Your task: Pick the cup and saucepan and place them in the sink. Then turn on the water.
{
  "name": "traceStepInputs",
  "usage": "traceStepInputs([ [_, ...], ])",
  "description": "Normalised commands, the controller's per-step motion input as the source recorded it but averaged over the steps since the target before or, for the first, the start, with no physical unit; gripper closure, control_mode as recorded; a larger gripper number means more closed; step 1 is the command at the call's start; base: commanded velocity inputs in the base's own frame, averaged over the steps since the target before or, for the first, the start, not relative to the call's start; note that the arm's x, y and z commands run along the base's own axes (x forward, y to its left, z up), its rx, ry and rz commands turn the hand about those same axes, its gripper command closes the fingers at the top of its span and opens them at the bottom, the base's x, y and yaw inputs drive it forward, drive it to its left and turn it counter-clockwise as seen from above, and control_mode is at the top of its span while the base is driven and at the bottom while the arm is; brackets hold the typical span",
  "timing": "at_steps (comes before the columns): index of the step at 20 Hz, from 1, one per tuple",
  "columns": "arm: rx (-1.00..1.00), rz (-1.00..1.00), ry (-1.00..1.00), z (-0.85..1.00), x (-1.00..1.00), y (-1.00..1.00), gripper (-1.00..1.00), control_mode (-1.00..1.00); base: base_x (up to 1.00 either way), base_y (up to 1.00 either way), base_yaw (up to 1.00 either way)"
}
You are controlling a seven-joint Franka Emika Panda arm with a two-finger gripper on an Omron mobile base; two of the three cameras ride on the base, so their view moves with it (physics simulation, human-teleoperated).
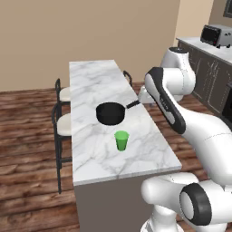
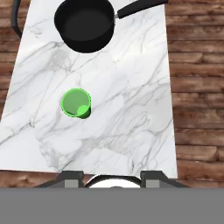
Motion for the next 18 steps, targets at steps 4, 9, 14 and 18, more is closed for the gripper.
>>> traceStepInputs([
  [4, 0.0, 0.0, 0.0, -0.09, 0.0, 0.02, -1.0, -1.0, 0.0, 0.0, 0.0],
  [9, 0.0, -0.08, 0.0, -0.12, 0.17, 0.28, -1.0, -1.0, 0.0, 0.0, 0.0],
  [14, 0.0, -0.06, 0.0, -0.28, 0.17, 0.13, -1.0, -1.0, 0.0, 0.0, 0.0],
  [18, 0.0, -0.01, 0.0, -0.45, 0.29, 0.0, -1.0, -1.0, 0.0, 0.0, 0.0],
])
